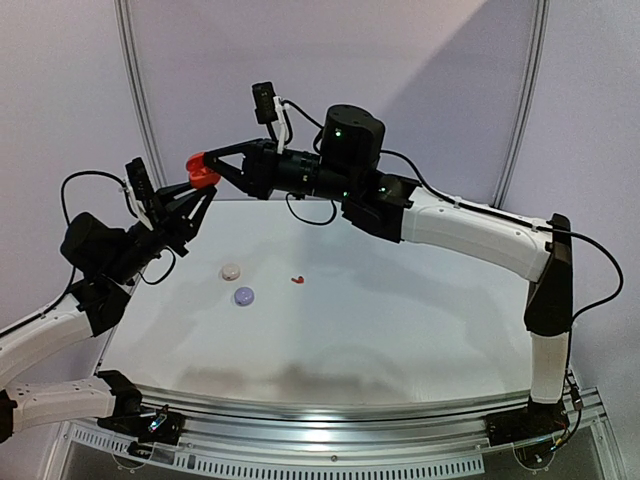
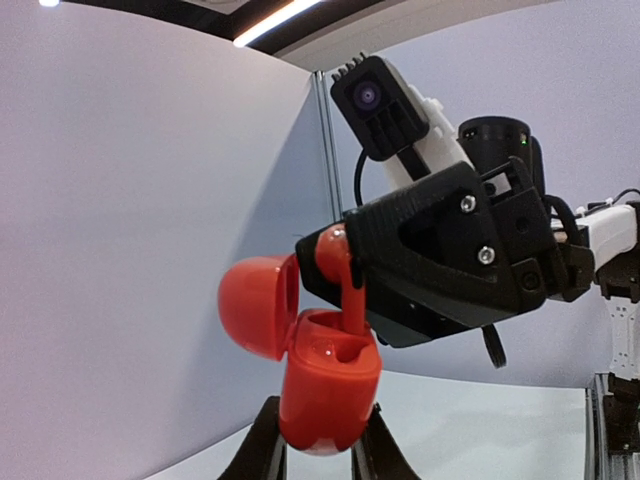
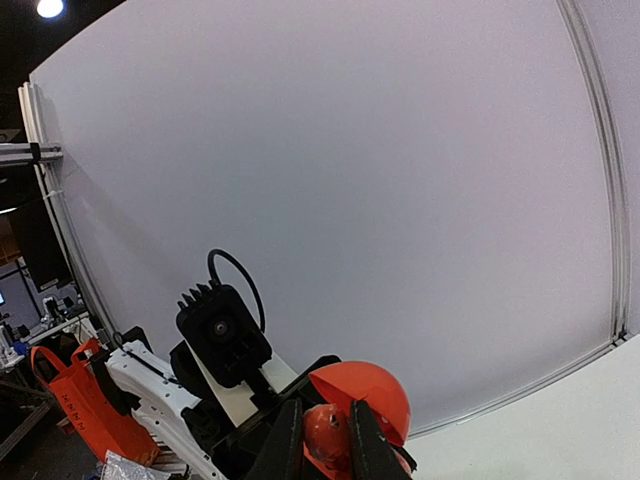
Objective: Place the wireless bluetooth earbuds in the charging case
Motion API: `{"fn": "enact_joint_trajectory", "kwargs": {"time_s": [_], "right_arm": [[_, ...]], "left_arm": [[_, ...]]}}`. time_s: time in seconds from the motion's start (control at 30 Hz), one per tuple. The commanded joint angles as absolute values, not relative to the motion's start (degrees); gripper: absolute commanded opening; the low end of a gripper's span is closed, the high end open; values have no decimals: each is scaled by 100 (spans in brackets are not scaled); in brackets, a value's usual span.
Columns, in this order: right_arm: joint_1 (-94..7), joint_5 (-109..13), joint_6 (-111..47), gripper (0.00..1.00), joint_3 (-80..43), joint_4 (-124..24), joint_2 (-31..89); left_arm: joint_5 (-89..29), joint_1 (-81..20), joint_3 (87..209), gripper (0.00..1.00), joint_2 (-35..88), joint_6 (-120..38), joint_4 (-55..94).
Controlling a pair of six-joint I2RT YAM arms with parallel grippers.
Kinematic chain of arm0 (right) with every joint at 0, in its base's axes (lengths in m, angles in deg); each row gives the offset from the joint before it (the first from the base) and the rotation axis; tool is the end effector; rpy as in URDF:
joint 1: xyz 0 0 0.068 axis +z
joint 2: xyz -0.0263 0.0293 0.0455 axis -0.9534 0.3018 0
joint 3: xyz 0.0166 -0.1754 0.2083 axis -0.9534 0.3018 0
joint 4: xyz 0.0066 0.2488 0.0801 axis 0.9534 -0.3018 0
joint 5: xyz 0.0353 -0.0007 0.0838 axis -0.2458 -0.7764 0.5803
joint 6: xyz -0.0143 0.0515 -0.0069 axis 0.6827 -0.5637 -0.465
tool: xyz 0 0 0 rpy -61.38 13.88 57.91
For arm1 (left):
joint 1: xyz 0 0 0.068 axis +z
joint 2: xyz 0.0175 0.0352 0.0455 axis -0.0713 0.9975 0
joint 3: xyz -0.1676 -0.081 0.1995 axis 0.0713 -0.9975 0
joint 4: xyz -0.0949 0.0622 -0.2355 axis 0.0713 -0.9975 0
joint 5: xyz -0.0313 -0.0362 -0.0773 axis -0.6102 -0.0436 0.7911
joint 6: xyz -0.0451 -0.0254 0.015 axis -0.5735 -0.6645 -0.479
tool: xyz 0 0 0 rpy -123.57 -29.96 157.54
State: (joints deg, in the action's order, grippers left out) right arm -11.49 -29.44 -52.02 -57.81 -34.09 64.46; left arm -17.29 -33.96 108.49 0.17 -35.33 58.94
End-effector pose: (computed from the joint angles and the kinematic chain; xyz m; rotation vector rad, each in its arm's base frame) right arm 0.2234 0.4340 0.4268 -0.8482 1.2901 1.5539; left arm 0.1641 -0.1092 0.3471 0.5708 1.0544 -0.7560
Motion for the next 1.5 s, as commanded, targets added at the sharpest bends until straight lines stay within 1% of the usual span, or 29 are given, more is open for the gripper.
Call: {"fn": "enact_joint_trajectory", "kwargs": {"time_s": [0.0,0.37,0.8,1.03,1.23,1.47], "right_arm": [[-1140,-2864,-5426,3,-5627,-3473,6378],[-1139,-2935,-5697,4,-5572,-2960,6349],[-1132,-2798,-5531,5,-5548,-2993,6408],[-1123,-2720,-5345,9,-5674,-3386,6518],[-1124,-2712,-5276,11,-5610,-3474,6524],[-1125,-2839,-5257,17,-5666,-3615,6549]], "left_arm": [[-1671,-3371,10835,0,-136,-3472,6508],[-1622,-3372,10795,0,-185,-3483,6643],[-1596,-3371,10799,0,-160,-3445,6801],[-1615,-3368,10808,0,-144,-3421,6788],[-1623,-3362,10810,0,-152,-3403,6748],[-1616,-3362,10813,0,-159,-3395,6729]]}}
